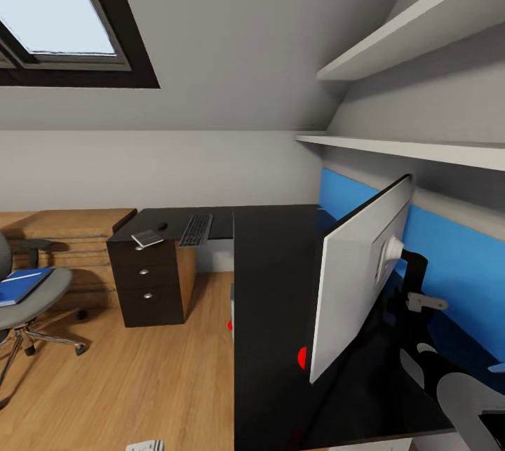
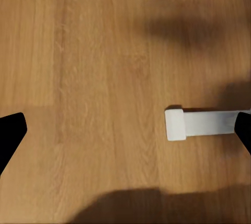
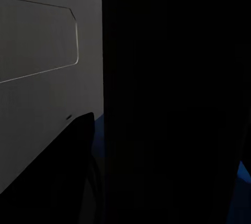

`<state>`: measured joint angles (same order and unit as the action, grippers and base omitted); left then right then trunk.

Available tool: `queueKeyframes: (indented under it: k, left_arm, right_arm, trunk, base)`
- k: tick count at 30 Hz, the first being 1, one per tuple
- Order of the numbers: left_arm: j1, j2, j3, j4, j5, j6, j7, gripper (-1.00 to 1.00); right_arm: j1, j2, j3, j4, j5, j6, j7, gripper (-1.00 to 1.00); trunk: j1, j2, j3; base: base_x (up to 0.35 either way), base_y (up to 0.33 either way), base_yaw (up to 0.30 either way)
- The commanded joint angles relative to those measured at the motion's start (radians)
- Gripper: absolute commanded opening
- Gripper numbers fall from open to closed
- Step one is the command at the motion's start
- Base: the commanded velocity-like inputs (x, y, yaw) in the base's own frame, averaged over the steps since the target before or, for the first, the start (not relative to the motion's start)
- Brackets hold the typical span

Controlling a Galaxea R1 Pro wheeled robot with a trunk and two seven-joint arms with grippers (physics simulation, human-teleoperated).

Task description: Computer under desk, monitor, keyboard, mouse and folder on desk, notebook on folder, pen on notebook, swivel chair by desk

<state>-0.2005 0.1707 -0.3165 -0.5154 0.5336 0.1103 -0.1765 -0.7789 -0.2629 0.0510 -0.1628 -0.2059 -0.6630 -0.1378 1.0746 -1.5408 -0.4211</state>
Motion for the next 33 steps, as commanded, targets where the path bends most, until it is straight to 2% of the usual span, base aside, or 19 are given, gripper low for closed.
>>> queueKeyframes:
  k: [1, 17, 23, 33]
  left_arm:
    - [0.0, 0.001, -0.004, -0.002, 0.009, 0.005, 0.0, 1.0]
    - [0.0, 0.003, 0.011, -0.001, 0.011, 0.005, 0.0, 1.0]
    - [0.0, 0.003, 0.011, -0.001, 0.011, 0.005, 0.0, 1.0]
    - [0.0, 0.004, 0.011, -0.001, 0.011, 0.005, 0.0, 1.0]
  right_arm:
    - [0.0, -0.001, 0.029, 0.019, -0.043, -0.01, -0.006, -1.0]
    - [0.0, 0.0, 0.03, 0.019, -0.042, -0.009, -0.006, -1.0]
    - [0.001, 0.001, 0.029, 0.019, -0.019, -0.009, -0.008, -1.0]
    - [0.001, 0.001, 0.03, 0.019, -0.015, -0.009, -0.008, -1.0]
  trunk:
    - [0.0, 0.0, -0.001]
    - [0.0, 0.0, -0.001]
    - [0.0, 0.0, -0.001]
    - [0.0, 0.0, -0.001]
  base:
    - [0.027, 0.0, 0.0]
    - [0.092, -0.027, 0.0]
    - [0.12, -0.045, 0.0]
    - [0.117, -0.004, 0.0]
